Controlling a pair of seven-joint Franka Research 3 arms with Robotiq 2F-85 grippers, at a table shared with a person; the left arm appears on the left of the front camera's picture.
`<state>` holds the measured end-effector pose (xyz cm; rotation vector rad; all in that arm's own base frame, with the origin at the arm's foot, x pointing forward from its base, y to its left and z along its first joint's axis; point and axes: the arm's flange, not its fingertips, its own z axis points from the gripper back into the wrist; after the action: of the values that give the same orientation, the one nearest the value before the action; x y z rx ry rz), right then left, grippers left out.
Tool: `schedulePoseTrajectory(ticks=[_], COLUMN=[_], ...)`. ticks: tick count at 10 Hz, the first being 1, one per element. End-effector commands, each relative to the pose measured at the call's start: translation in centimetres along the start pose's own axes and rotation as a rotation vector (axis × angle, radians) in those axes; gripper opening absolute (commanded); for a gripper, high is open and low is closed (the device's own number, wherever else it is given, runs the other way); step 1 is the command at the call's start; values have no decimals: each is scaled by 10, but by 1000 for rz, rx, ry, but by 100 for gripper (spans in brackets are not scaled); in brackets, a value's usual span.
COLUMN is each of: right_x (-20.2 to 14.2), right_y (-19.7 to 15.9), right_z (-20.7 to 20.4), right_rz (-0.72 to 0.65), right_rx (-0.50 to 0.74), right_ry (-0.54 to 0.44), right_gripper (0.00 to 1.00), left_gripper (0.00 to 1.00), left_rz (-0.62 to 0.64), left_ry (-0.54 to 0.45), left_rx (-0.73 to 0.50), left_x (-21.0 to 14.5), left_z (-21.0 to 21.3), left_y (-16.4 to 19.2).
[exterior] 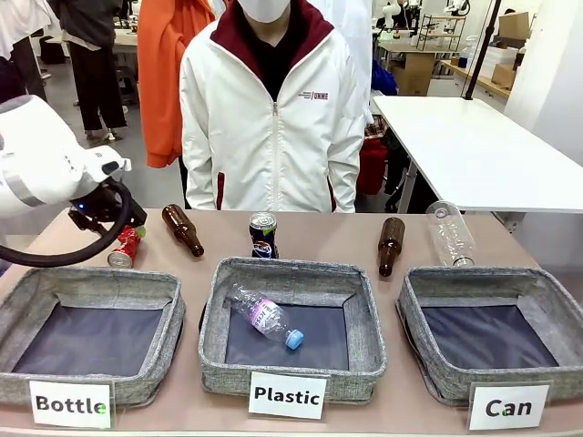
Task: Sort the can waste into the basket.
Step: Pick up the can waste from the table and place it in the right Fabric basket.
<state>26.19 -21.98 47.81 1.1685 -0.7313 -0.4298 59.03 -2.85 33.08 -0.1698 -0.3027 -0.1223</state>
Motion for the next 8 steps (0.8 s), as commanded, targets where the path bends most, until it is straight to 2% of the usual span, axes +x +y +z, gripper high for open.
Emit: schedulePoseTrajectory(ticks=[1, 5, 6, 7, 8], right_x=[3, 3, 3, 3, 3], right_y=[0, 0, 0, 0, 0], right_z=[-1, -1, -1, -1, -1], right_rz=[28, 28, 28, 28, 28], right_rx=[22, 22, 22, 22, 22], right_ry=[-13, -13, -13, -13, -13], right_gripper=[100, 100, 100, 100, 100], left_gripper=[100, 100, 82, 42, 24], left_rz=[2, -19, -20, -21, -26], left_ry=[38, 68, 67, 65, 58], left_rx=[54, 58, 58, 61, 61], left_x=[4, -4, -4, -3, -4], left_z=[-4, -20, -20, -18, -16], left_y=[0, -4, -4, -4, -4])
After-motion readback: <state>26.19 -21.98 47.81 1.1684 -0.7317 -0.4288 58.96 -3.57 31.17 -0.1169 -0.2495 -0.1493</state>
